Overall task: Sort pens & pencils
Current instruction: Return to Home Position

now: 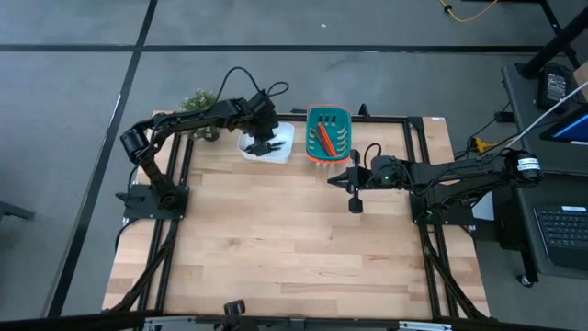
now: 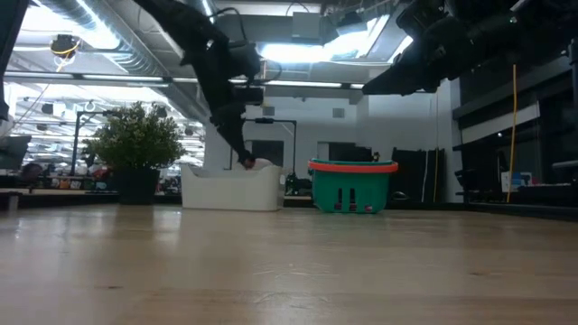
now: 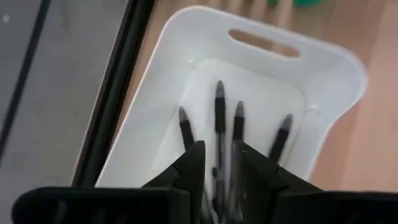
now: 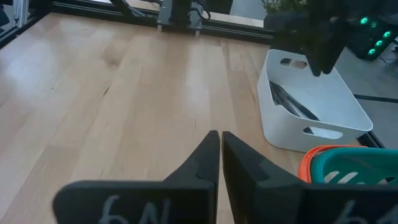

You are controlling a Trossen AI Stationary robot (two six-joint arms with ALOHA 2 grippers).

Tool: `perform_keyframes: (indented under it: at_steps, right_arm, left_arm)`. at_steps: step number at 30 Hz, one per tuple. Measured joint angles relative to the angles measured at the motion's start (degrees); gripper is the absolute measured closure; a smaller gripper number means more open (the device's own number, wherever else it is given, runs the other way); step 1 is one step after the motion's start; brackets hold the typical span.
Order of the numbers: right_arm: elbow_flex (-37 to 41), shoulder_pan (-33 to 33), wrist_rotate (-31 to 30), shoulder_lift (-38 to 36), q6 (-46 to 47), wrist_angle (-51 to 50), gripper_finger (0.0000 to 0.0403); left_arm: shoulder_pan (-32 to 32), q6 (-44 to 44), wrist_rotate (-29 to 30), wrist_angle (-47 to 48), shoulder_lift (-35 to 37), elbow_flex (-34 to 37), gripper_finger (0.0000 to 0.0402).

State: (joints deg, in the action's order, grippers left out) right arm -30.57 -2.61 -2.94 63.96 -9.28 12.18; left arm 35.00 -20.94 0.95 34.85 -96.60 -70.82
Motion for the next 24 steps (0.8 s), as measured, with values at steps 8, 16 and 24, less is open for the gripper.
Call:
perform_keyframes:
  at_steps: [8,16,24]
  right_arm:
    - [0.0,0.02,0.02,0.0,0.21,0.05,0.0382]
    - [0.0,0.02,0.02,0.0,1.68,-1.31,0.0381]
    - [0.0,0.99,3.62,-3.2,1.53,-2.1,0.0381]
  left_arm:
    - [-1.7,7.29,-7.7,5.02,1.22,-1.48,0.0326]
    - [-8.77,4.14,-20.36,-0.07,7.97,0.55,0.0327]
    - [-15.74,6.83,-16.1,-12.02,26.57,14.82,0.0329]
